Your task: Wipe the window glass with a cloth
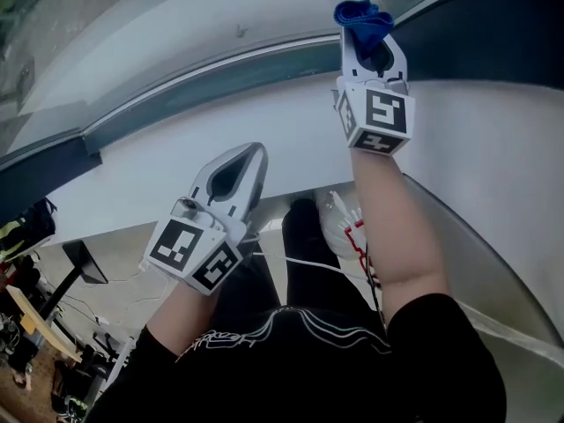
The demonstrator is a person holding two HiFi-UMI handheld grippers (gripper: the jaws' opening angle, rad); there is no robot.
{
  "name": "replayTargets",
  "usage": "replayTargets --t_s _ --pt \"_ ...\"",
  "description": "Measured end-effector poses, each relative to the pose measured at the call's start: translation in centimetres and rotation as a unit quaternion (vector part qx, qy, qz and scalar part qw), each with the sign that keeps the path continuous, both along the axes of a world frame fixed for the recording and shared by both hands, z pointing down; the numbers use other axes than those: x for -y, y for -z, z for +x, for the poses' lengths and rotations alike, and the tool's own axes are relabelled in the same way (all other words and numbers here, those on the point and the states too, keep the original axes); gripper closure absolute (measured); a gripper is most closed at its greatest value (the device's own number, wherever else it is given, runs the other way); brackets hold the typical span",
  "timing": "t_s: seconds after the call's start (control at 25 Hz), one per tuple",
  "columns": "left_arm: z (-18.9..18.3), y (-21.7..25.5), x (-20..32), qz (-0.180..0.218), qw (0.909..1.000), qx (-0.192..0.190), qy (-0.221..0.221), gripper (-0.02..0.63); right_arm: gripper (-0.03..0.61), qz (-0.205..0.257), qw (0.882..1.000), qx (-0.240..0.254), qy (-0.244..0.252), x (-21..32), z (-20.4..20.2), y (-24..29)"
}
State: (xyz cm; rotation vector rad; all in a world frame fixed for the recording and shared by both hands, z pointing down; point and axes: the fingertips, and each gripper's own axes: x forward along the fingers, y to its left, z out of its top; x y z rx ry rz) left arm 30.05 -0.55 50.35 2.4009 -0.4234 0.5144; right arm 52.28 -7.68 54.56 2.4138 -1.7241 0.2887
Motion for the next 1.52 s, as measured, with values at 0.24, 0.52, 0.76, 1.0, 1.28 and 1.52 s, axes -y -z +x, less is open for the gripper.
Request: replayTargets --t_s 0.24,0.52,0.76,1.0,1.28,1.52 --pt "3.1 0.1 -0.7 0.006 0.9999 0.002 -0.008 0.611 0.485 -0.009 0.999 0.006 -0.042 -2.1 4.2 -0.5" --pt "4.4 0.5 -1.1 0.009 1.0000 -0.003 -0.004 0.611 0.485 -0.013 0.999 0.012 -0.050 -2.6 5.4 -1.1" --pt "3.3 1.0 -0.2 0.019 0.9997 -0.010 0.009 0.611 0.485 -0.005 0.999 0.019 -0.041 -2.1 4.1 -0.5" --pt "-1.3 5.1 0.9 0.059 0.9975 -0.022 0.033 0.611 0.485 0.010 1.000 0.026 -0.013 -1.2 -1.8 3.4" --pt "-5.6 25.1 -8.0 0.126 0.9899 -0.057 0.031 0.611 0.485 0.035 0.995 0.040 0.080 -12.5 -11.3 24.8" --pt "-13.9 38.2 -11.4 0.196 0.9775 -0.077 0.017 0.611 0.485 0.029 0.970 0.085 0.227 -20.2 -24.5 39.7"
